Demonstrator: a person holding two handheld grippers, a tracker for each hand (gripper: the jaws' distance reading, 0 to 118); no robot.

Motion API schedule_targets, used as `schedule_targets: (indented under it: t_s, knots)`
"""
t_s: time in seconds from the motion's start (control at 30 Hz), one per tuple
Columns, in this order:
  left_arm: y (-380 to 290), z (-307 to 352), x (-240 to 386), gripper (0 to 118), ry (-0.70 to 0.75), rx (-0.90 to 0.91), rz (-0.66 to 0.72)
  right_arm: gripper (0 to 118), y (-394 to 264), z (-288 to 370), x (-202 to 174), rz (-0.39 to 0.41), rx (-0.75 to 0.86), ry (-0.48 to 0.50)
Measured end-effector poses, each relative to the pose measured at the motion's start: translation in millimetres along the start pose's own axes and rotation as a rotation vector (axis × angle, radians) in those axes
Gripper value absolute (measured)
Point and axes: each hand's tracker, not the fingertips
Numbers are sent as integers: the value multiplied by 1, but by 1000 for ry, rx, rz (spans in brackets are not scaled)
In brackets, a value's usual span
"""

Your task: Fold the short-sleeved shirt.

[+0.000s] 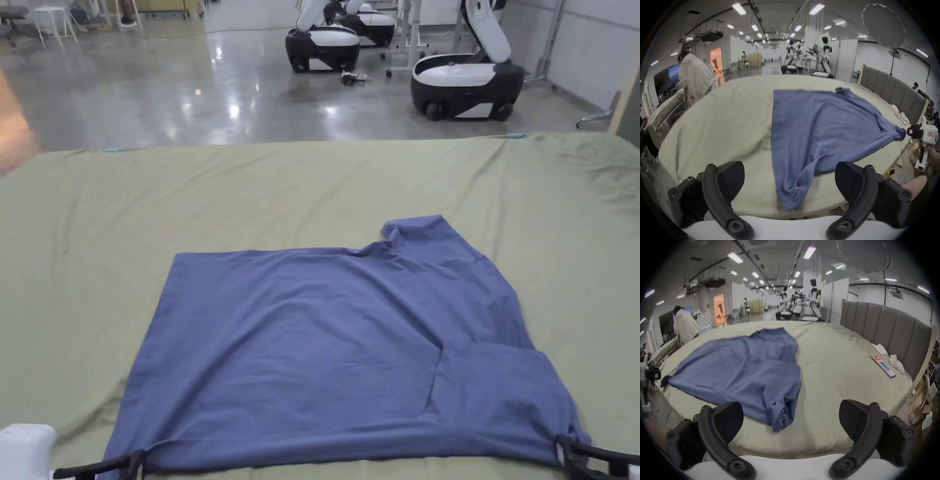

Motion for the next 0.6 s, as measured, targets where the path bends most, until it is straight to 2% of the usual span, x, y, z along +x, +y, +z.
schedule_targets:
  t_s: [0.07, 0.1, 0.13, 0.17, 0.2, 0.23, 0.27, 0.33, 0.4, 0.5, 0.53, 0.57, 0.6]
  knots:
    - [9, 21, 1, 110, -4, 30, -39, 113, 8, 16, -6, 21, 9, -25]
    - [11, 28, 1, 107, -12, 25, -36, 102, 10, 22, -7, 20, 8, -13]
    - [14, 36, 1, 94, -24, 21, -34, 74, 14, 28, -9, 18, 14, 13]
    - [16, 41, 1, 42, -41, 6, -29, 22, 21, 35, -20, 25, 29, 10]
    - [16, 44, -1, 42, -53, 3, -29, 22, 25, 38, -25, 34, 37, 3]
    - [16, 44, 0, 22, -44, -11, -45, 9, 31, 38, -30, 37, 35, -2]
    - [13, 41, 3, 0, 12, -49, -65, 1, 34, 36, -33, 27, 41, -8]
    - [3, 37, -3, 0, -63, -88, -32, 1, 44, 31, -41, 5, 29, 66]
    - [-8, 29, 1, 0, -30, -104, -35, 1, 45, 28, -50, 28, 33, 52]
    - [-20, 14, -1, 0, -19, -157, -53, 1, 42, 25, -60, 36, 25, 85]
    - [-23, 9, 1, 9, -7, -163, -61, 1, 38, 25, -63, 34, 24, 83]
    - [-24, 5, 4, 39, -10, -175, -71, 1, 36, 25, -63, 30, 15, 89]
    - [-25, 1, 0, 60, -23, -186, -75, 1, 33, 25, -64, 27, 6, 96]
